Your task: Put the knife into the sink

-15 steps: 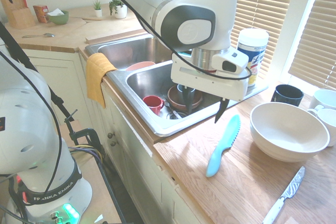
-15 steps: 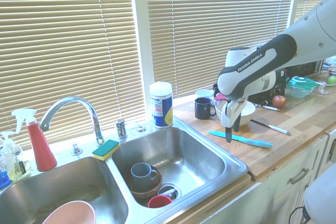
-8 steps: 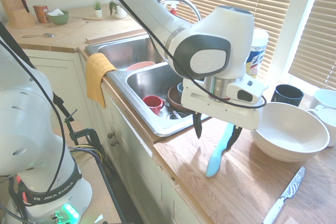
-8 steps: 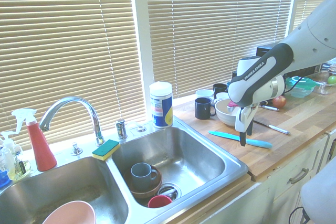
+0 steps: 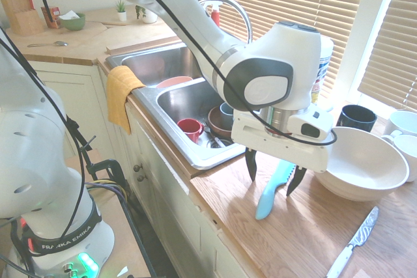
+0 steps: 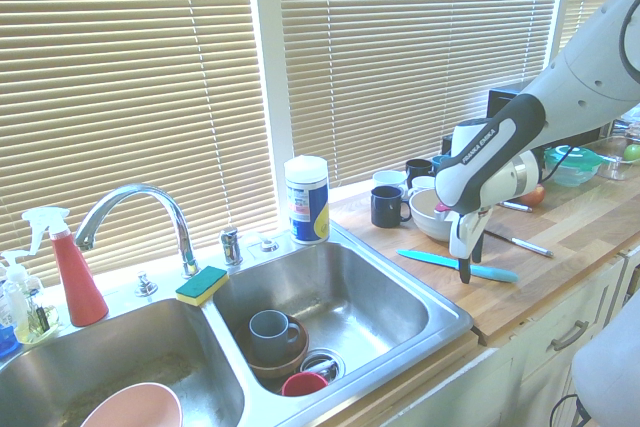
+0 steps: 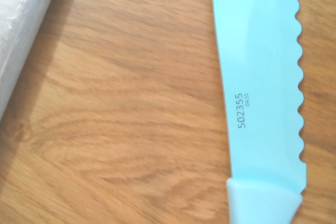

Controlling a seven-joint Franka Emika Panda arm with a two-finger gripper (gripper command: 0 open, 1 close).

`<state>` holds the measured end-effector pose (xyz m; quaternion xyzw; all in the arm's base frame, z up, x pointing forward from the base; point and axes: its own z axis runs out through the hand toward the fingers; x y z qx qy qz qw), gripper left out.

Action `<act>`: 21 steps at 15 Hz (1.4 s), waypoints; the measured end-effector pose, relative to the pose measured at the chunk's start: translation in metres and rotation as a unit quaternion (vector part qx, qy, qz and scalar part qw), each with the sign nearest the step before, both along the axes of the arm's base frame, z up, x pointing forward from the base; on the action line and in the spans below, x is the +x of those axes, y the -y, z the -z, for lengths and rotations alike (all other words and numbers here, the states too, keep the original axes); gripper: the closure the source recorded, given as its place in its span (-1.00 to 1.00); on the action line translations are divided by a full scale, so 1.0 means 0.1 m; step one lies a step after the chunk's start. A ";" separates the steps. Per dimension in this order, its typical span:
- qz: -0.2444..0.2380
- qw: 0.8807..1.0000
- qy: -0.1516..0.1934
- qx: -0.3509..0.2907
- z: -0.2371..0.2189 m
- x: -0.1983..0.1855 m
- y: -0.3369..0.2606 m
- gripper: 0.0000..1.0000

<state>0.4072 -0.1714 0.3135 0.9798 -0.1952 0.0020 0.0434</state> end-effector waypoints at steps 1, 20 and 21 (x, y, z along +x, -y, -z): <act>0.001 1.000 0.001 0.002 0.00 0.00 0.00 1.00; 0.008 1.000 0.003 0.015 0.01 -0.01 0.00 1.00; 0.008 1.000 0.003 0.015 0.00 -0.01 0.00 1.00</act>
